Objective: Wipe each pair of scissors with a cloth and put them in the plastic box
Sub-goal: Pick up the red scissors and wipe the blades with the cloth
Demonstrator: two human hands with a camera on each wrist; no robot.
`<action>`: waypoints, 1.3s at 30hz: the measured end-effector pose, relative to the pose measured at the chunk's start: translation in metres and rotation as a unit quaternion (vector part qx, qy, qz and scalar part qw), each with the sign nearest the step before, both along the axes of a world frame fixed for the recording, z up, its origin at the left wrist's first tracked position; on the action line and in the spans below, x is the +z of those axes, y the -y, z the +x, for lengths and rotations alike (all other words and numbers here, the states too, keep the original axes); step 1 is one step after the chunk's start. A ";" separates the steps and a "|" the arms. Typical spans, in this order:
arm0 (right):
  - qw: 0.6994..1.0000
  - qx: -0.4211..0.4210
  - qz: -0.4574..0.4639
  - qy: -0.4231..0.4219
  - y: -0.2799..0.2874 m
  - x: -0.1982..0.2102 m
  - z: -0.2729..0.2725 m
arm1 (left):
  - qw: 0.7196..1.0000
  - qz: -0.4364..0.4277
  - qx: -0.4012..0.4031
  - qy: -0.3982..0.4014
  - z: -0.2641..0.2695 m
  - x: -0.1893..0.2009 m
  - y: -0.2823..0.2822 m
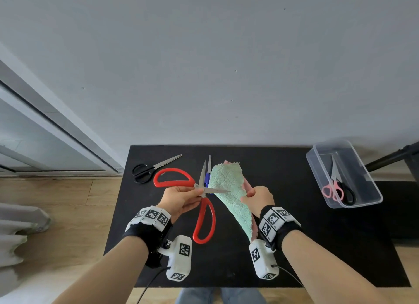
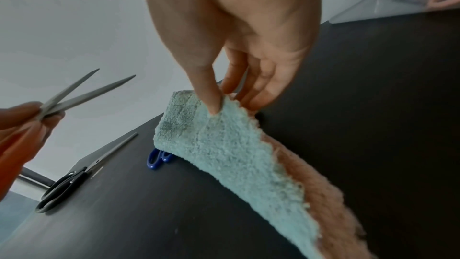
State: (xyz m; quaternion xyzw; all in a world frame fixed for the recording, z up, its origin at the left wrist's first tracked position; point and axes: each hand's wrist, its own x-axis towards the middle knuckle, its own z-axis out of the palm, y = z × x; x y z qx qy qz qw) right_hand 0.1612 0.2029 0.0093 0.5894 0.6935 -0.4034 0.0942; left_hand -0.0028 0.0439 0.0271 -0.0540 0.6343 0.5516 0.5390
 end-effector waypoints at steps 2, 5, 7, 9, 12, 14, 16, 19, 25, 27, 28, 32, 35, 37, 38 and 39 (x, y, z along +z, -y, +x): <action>1.000 -0.005 -0.005 -0.030 -0.002 -0.002 0.000 | 1.000 -0.004 -0.009 -0.007 0.000 0.001 -0.001; 0.996 -0.022 -0.042 -0.079 -0.005 -0.005 -0.005 | 1.000 -0.005 -0.016 -0.010 -0.002 0.004 -0.004; 0.990 -0.051 -0.064 -0.116 -0.008 -0.006 -0.013 | 1.000 -0.004 -0.019 -0.015 -0.004 0.004 -0.006; 0.989 -0.061 -0.057 -0.125 -0.012 -0.007 -0.020 | 1.000 -0.004 -0.020 -0.019 -0.007 0.003 -0.008; 0.989 -0.073 -0.040 -0.122 -0.019 -0.006 -0.029 | 1.000 -0.005 -0.019 -0.021 -0.011 0.002 -0.011; 0.986 -0.084 -0.054 -0.130 -0.023 -0.006 -0.031 | 1.000 -0.006 -0.017 -0.021 -0.012 0.001 -0.012; 0.983 -0.090 -0.077 -0.138 -0.025 -0.007 -0.031 | 1.000 -0.006 -0.018 -0.023 -0.012 0.002 -0.013; 0.974 -0.085 -0.096 -0.185 -0.024 -0.002 -0.029 | 0.999 -0.007 -0.021 -0.030 -0.012 0.004 -0.013; 0.973 0.023 -0.059 -0.222 -0.025 0.021 -0.025 | 0.996 -0.011 -0.061 -0.065 -0.010 0.017 -0.016; 0.970 0.048 -0.041 -0.233 -0.026 0.033 -0.025 | 0.995 -0.010 -0.068 -0.075 -0.008 0.023 -0.019; 0.968 0.064 -0.030 -0.241 -0.026 0.041 -0.026 | 0.994 -0.007 -0.069 -0.079 -0.007 0.026 -0.021; 0.952 0.130 0.018 -0.278 -0.028 0.065 -0.027 | 0.994 0.015 -0.065 -0.090 -0.004 0.041 -0.030; 0.944 0.156 0.028 -0.289 -0.030 0.080 -0.027 | 0.992 0.033 -0.066 -0.100 -0.005 0.053 -0.037; 0.942 0.170 0.034 -0.287 -0.031 0.090 -0.027 | 0.991 0.046 -0.073 -0.104 -0.007 0.059 -0.041; 0.940 0.182 0.041 -0.287 -0.032 0.093 -0.028 | 0.991 0.052 -0.074 -0.103 -0.007 0.062 -0.042; 0.937 0.193 0.048 -0.287 -0.033 0.096 -0.029 | 0.990 0.057 -0.073 -0.103 -0.008 0.065 -0.044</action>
